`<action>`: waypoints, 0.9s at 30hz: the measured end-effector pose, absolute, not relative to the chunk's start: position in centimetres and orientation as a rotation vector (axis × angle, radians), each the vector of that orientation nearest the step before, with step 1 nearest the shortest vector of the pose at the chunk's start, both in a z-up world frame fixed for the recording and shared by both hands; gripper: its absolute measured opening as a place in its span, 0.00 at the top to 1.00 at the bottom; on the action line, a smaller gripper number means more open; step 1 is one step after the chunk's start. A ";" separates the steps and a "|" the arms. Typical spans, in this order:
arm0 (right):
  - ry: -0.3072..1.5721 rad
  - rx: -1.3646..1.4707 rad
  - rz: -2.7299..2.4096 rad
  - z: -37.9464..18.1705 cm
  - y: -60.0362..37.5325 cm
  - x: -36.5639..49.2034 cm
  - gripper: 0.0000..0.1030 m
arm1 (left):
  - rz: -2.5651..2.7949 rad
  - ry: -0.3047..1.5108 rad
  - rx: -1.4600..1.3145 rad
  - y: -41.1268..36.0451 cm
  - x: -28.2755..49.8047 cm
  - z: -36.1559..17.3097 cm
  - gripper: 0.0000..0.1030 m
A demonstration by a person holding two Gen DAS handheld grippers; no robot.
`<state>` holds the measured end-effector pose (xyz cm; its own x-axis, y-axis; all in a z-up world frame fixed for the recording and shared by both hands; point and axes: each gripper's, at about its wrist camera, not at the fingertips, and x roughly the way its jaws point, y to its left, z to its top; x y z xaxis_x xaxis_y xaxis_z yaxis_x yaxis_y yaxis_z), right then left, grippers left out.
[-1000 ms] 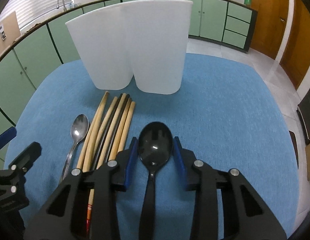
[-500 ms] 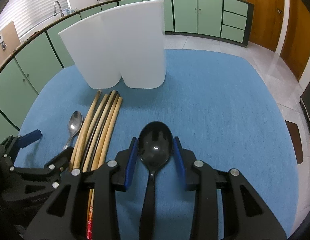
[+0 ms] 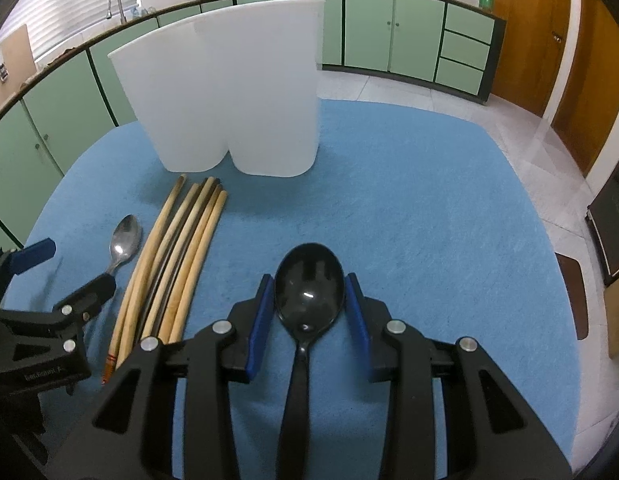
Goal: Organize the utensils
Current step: 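Grasp the metal spoon with the left gripper while the right holds the black spoon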
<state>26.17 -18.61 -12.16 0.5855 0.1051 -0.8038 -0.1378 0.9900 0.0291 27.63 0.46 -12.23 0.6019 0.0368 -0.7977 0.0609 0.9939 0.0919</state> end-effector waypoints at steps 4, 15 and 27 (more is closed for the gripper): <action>0.936 -0.048 0.142 -12.4 -19.1 26.7 0.67 | -0.002 0.939 0.132 0.1 29.4 -12.5 0.06; 1.007 -0.033 0.177 -12.3 -20.0 28.9 0.59 | 0.005 0.980 0.127 0.5 32.9 -12.9 0.09; 0.964 0.034 0.258 -10.5 -21.0 29.7 0.68 | -0.169 0.959 -0.014 -0.5 31.3 -12.2 0.73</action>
